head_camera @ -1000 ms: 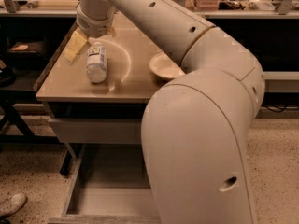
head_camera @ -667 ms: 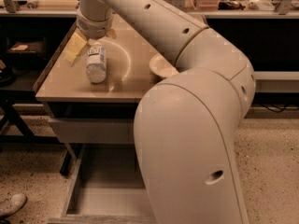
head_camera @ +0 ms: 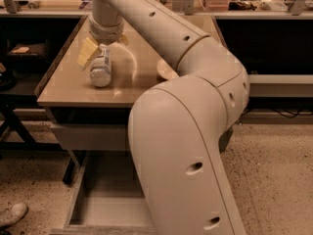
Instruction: Place blue plastic bottle into middle drawer
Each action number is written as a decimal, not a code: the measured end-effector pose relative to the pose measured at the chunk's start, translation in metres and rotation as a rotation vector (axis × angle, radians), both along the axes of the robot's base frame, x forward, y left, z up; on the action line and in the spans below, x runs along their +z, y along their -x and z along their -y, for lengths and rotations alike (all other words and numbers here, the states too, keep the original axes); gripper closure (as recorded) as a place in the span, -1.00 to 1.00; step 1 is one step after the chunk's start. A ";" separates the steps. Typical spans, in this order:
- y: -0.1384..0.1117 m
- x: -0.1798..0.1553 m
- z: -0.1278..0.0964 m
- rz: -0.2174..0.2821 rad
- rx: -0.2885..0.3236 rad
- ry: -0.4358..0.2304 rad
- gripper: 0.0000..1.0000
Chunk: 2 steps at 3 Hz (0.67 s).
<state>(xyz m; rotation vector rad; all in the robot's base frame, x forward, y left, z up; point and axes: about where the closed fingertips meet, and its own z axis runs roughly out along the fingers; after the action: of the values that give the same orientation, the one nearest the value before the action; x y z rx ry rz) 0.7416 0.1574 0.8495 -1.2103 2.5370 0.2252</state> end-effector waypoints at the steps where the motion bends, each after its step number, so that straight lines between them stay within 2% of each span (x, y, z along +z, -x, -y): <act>1: -0.009 -0.008 0.005 -0.013 -0.008 -0.003 -1.00; 2: -0.010 -0.008 0.005 -0.012 -0.009 -0.004 -0.65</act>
Offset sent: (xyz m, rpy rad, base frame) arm 0.0083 -0.0046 -0.0068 0.0025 0.0119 -0.0075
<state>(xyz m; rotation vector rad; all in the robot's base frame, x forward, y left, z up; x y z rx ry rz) 0.7516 0.1527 0.8420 -1.1994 2.5504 0.2367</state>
